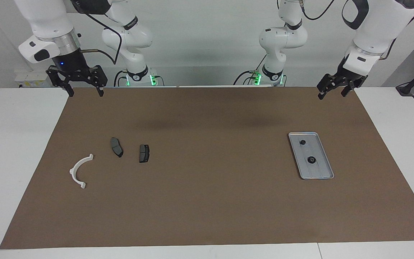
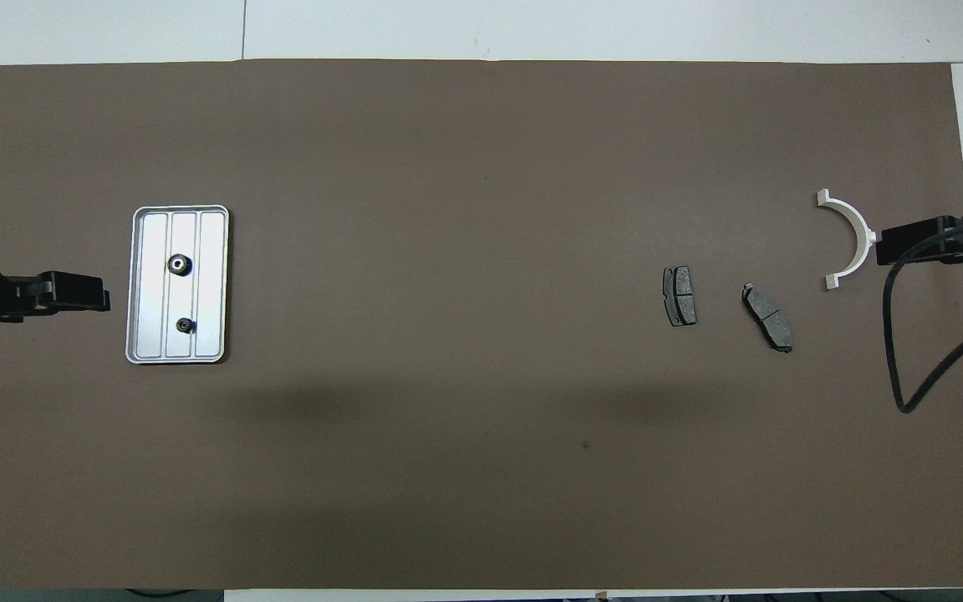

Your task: Place bearing gear from tray to pile

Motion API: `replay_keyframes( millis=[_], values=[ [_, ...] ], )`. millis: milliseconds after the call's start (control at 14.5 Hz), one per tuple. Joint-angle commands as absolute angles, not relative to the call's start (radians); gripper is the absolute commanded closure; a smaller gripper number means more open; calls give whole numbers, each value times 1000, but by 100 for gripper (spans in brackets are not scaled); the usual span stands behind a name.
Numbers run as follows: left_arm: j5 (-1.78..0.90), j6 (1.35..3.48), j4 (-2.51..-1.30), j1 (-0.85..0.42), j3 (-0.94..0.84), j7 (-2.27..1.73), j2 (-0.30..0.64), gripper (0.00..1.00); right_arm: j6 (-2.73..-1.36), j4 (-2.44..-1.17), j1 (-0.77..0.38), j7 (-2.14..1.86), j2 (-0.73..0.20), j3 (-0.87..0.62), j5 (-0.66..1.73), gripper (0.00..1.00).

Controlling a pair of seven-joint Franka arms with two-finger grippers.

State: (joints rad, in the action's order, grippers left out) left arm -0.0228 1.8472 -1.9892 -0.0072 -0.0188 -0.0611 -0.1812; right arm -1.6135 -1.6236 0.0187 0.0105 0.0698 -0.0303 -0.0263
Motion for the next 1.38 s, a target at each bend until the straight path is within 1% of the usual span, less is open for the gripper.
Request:
replay_keyframes(
  millis=[0,138,346,415,691,968,1313],
  values=[
    [-9,1977,-2150,-11,-17,-32,-206,0,-1626,-1683,23,11,106,-37,-14,0],
    [-11,2044,-2198,-8,-17,-35,-174,0,-1634,-1703,21,18,104,-38,-14,0],
    [-11,2143,-2252,8,-17,-28,-124,0,-1727,-1771,18,34,101,-41,-14,0],
    [-11,2173,-2267,14,-17,-20,-103,0,-1761,-1801,2,64,97,-40,-14,0],
    [-11,2267,-2312,17,-17,17,-83,1,-1887,-1881,-34,224,60,-40,-14,0],
    [-11,2304,-2322,23,-17,20,-43,1,-1963,-1882,-38,310,-23,-41,-14,0],
    [-11,2379,-2338,15,-17,17,9,1,-2040,-1884,-37,362,-93,-41,-14,0]
  ],
)
